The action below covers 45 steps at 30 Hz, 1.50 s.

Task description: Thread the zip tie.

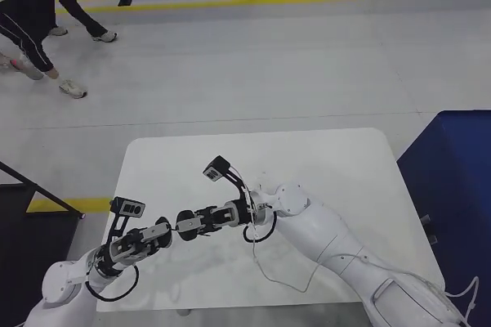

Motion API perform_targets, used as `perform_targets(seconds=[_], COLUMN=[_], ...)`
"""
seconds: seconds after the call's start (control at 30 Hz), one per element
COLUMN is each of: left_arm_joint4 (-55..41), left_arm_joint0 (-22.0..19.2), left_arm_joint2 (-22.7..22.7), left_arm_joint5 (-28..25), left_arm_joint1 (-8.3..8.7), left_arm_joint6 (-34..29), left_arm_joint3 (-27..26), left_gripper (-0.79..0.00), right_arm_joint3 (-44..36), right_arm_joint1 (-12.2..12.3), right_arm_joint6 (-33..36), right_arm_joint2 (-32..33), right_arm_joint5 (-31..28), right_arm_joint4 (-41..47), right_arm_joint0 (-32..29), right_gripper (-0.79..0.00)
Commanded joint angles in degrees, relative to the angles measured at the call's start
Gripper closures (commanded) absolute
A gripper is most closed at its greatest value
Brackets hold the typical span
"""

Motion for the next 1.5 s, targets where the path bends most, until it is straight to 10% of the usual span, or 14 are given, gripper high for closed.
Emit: perform_targets(seconds=[0.0, 0.07, 0.17, 0.7, 1.0, 1.47], left_arm_joint4=[0.16, 0.18, -0.92, -7.64, -7.64, -7.64], left_arm_joint0=[0.02, 0.02, 0.06, -0.83, -0.83, -0.83], left_arm_joint2=[-0.12, -0.24, -0.61, -4.08, -4.08, -4.08], left_arm_joint5=[0.23, 0.26, 0.32, 2.27, 2.27, 2.27], left_arm_joint1=[-0.02, -0.04, -0.13, -0.3, -0.3, -0.3], left_arm_joint6=[-0.04, 0.0, 0.36, 1.32, 1.32, 1.32], left_arm_joint3=[0.0, 0.02, 0.22, 4.58, 4.58, 4.58], left_gripper=[0.0, 0.0, -0.785, -0.785, -0.785, -0.785], right_arm_joint3=[-0.1, -0.14, -0.4, -4.07, -28.13, -41.45], right_arm_joint1=[-0.03, -0.03, 0.02, 1.1, 3.79, 4.05], right_arm_joint6=[0.33, 0.66, 1.23, 3.81, -0.86, -4.38], right_arm_joint2=[0.45, 0.85, 1.73, 6.31, 12.19, 12.93], right_arm_joint5=[0.37, 0.72, 1.21, 3.8, -0.89, -4.4], right_arm_joint4=[-0.19, -0.36, -0.22, 1.39, -5.8, -6.05], right_arm_joint0=[-0.04, -0.03, -0.22, -2.58, -8.65, -10.15], right_gripper=[0.0, 0.0, 0.0, 0.0, 0.0, 0.0])
